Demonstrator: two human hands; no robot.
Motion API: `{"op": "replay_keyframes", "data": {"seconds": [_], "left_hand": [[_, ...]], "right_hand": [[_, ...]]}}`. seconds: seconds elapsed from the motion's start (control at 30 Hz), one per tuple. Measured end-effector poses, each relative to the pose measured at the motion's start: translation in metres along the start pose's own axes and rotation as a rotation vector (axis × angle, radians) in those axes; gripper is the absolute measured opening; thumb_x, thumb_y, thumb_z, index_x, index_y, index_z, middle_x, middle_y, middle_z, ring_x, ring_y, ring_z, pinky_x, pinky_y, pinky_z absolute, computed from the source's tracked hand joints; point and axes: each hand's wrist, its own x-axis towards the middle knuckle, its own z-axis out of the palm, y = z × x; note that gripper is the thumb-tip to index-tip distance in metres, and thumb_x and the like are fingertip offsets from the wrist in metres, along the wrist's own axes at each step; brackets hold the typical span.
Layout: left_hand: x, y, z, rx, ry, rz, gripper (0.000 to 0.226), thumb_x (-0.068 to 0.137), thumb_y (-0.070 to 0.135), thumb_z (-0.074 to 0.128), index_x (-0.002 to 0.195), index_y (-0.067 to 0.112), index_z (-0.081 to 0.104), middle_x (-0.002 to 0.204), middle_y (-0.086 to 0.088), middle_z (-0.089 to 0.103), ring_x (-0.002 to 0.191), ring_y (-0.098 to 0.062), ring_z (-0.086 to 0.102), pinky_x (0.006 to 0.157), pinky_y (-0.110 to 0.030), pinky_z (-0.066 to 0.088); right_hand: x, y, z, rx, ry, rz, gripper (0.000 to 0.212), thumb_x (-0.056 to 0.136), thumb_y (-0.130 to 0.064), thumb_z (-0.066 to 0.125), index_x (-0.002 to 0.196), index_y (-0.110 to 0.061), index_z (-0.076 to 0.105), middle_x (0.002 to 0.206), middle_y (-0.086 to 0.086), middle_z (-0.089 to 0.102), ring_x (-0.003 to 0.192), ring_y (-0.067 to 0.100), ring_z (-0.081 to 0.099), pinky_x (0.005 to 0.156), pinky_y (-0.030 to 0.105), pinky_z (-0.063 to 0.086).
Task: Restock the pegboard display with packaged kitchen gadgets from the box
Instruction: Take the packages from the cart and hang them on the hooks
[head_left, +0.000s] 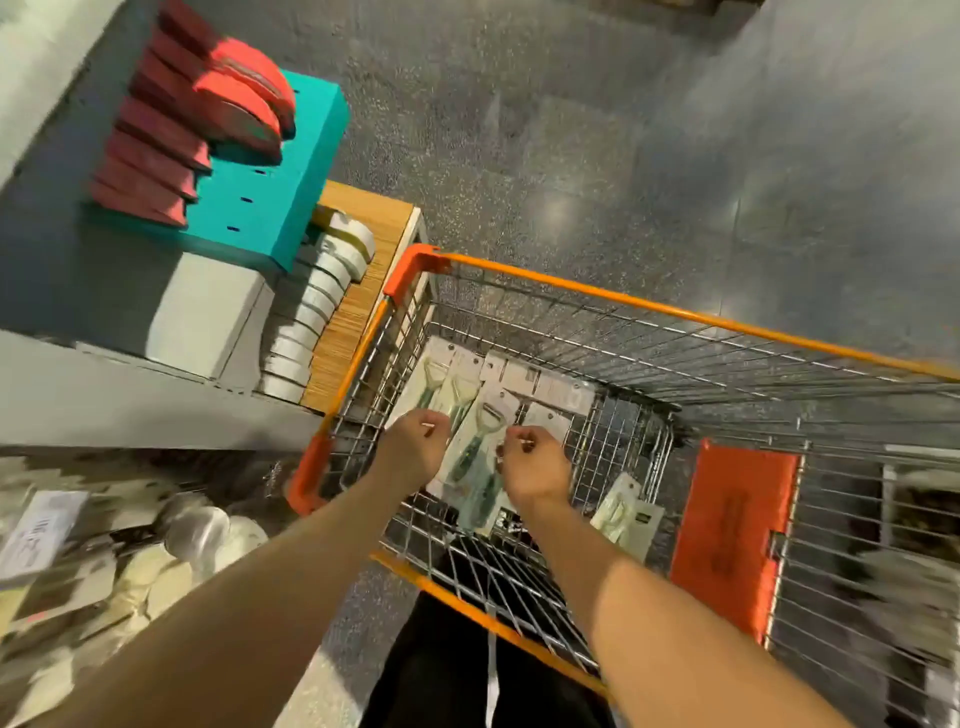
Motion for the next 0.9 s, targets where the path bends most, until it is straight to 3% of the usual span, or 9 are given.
{"op": "replay_keyframes", "data": {"seconds": [0.03,0.1,0.17,0.27,0.43,0.57,0.73,0.83,0.9], "left_hand": [[0.013,-0.009,0.006,0.039,-0.011,-0.012,0.027,0.106,0.029,0.055,0.119,0.008,0.068,0.111,-0.011,0.072,0.104,-0.033,0.07,0.09,-0.038,0.055],[0.042,-0.027,0.018,0.112,-0.048,0.005,0.028,0.099,0.039,0.053,0.108,0.015,0.064,0.1,-0.012,0.07,0.1,-0.033,0.069,0.083,-0.039,0.051],[0.074,-0.046,0.031,0.197,-0.044,-0.012,0.026,0.101,0.038,0.054,0.115,0.018,0.064,0.105,-0.009,0.069,0.101,-0.03,0.067,0.08,-0.035,0.047],[0.107,-0.059,0.04,0.311,-0.001,0.006,0.026,0.106,0.03,0.053,0.127,0.016,0.063,0.116,-0.002,0.064,0.1,-0.024,0.061,0.081,-0.03,0.042],[0.155,-0.075,0.053,0.493,0.106,0.078,0.036,0.105,0.023,0.056,0.138,0.01,0.055,0.129,-0.016,0.056,0.118,-0.036,0.054,0.1,-0.049,0.049],[0.172,-0.079,0.056,0.519,0.218,0.081,0.037,0.101,0.027,0.065,0.135,0.017,0.055,0.129,-0.012,0.056,0.121,-0.033,0.053,0.098,-0.046,0.048],[0.174,-0.09,0.06,0.457,0.205,0.107,0.038,0.098,0.019,0.072,0.129,0.013,0.053,0.118,-0.005,0.054,0.111,-0.029,0.056,0.093,-0.041,0.05],[0.17,-0.094,0.064,0.415,0.159,0.103,0.033,0.097,0.016,0.073,0.125,0.016,0.056,0.114,-0.001,0.055,0.103,-0.023,0.056,0.09,-0.037,0.05],[0.17,-0.099,0.066,0.387,0.133,0.098,0.029,0.096,0.019,0.074,0.12,0.02,0.059,0.111,-0.001,0.062,0.1,-0.022,0.061,0.092,-0.045,0.057]], "right_hand": [[0.016,0.013,0.011,-0.014,-0.019,0.01,0.008,0.107,-0.029,0.049,0.103,-0.025,0.055,0.092,0.003,0.07,0.064,0.015,0.063,0.048,0.023,0.05],[0.043,0.033,0.031,-0.033,-0.031,0.045,0.015,0.107,-0.028,0.049,0.106,-0.019,0.061,0.095,0.003,0.07,0.074,0.02,0.066,0.063,0.03,0.056],[0.076,0.053,0.058,-0.064,-0.057,0.089,0.021,0.106,-0.029,0.048,0.11,-0.016,0.065,0.097,0.002,0.069,0.083,0.023,0.065,0.077,0.034,0.056],[0.105,0.072,0.086,-0.105,-0.106,0.137,0.018,0.106,-0.029,0.048,0.104,-0.015,0.06,0.093,0.002,0.064,0.089,0.026,0.064,0.075,0.032,0.05],[0.144,0.097,0.129,0.002,-0.097,0.2,0.017,0.101,-0.03,0.062,0.102,-0.018,0.05,0.083,0.0,0.06,0.074,0.021,0.058,0.072,0.036,0.049],[0.158,0.099,0.139,0.004,-0.076,0.198,0.03,0.098,-0.04,0.067,0.108,-0.017,0.051,0.079,-0.005,0.056,0.065,0.007,0.049,0.066,0.031,0.043],[0.156,0.105,0.136,0.032,-0.026,0.147,0.028,0.093,-0.041,0.073,0.102,-0.019,0.058,0.09,-0.001,0.063,0.076,0.012,0.059,0.082,0.036,0.055],[0.15,0.105,0.129,-0.032,0.017,0.061,0.025,0.092,-0.043,0.074,0.1,-0.021,0.063,0.11,0.0,0.056,0.075,-0.001,0.054,0.081,0.024,0.049],[0.148,0.105,0.125,-0.059,0.001,0.029,0.023,0.093,-0.04,0.073,0.101,-0.023,0.062,0.111,-0.006,0.048,0.076,-0.006,0.05,0.073,0.012,0.038]]}}
